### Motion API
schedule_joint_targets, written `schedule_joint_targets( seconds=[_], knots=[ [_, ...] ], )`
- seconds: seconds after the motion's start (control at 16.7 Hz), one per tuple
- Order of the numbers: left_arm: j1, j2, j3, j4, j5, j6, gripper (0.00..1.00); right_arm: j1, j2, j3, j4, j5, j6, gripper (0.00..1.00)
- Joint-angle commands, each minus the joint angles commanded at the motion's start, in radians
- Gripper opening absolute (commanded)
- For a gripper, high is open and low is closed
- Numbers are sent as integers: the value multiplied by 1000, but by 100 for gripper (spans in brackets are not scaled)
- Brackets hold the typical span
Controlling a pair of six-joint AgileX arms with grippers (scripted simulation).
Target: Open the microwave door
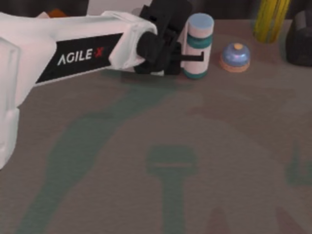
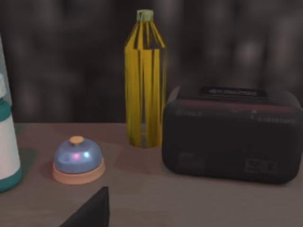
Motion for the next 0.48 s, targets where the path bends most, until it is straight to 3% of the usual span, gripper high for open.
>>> schedule_joint_targets(
  seconds=[0.48],
  knots=[
    [-6,-3,-9,5,11,5,0,0,0,0,0,0,0,100]
  ],
)
